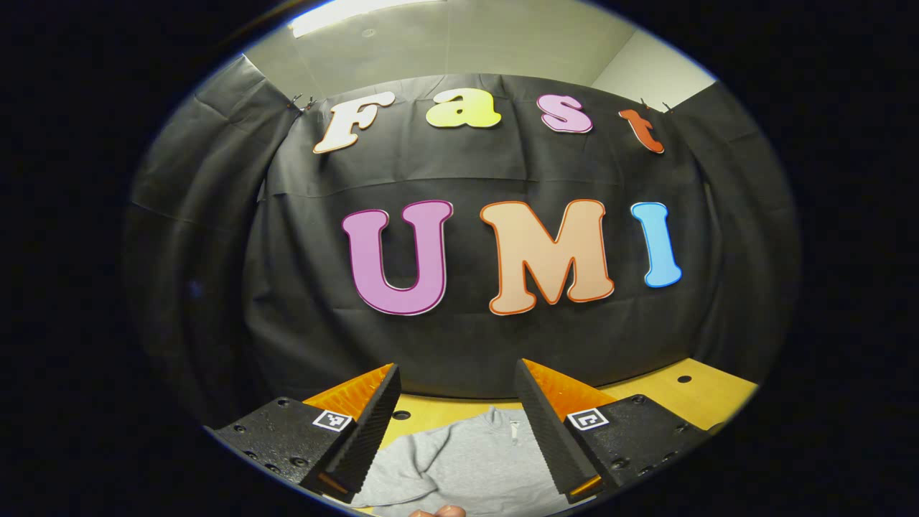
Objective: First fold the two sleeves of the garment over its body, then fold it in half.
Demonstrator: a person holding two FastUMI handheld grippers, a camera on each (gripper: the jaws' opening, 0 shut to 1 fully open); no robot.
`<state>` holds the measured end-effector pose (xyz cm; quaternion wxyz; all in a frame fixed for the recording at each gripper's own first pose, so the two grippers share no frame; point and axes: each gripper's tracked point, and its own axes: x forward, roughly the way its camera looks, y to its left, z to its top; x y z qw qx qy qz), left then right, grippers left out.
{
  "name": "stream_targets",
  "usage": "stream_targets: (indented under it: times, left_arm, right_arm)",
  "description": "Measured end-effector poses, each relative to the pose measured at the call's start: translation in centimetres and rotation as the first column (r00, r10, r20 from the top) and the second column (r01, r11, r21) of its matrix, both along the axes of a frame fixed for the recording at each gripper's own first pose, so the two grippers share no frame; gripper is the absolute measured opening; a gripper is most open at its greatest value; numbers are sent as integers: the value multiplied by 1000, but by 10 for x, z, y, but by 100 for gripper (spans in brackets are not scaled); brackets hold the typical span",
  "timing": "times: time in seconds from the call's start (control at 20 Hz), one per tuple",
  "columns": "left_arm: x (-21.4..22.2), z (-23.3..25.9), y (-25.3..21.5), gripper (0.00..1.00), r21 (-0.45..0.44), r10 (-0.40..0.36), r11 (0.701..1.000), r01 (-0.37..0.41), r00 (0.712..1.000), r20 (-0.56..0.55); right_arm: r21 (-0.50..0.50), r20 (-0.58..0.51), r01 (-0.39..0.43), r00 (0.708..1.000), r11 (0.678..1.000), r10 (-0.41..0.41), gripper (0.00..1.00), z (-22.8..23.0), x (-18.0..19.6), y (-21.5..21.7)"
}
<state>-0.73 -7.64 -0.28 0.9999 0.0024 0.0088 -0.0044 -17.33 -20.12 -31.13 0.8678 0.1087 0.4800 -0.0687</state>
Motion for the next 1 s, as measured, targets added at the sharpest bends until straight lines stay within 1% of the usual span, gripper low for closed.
stream_targets:
  times: [0.15,0.35,0.65,0.85,1.0]
  left_arm:
    - [1,-1,29,92,-6,29,1000,-29,1000,2]
    - [-4,-4,71,92,-6,88,996,-88,996,-2]
    - [-18,-14,136,92,-6,198,980,-198,980,-28]
    - [-31,-18,176,92,3,266,964,-266,963,-35]
    - [-38,-23,201,92,9,306,952,-306,951,-48]
  right_arm:
    - [47,61,7,998,999,-9,9,20,36,31]
    - [64,124,-51,991,997,43,10,40,85,72]
    - [102,201,-109,976,989,87,10,58,149,133]
    - [72,241,-187,956,980,165,10,57,182,177]
    - [89,262,-244,941,966,214,10,57,197,224]
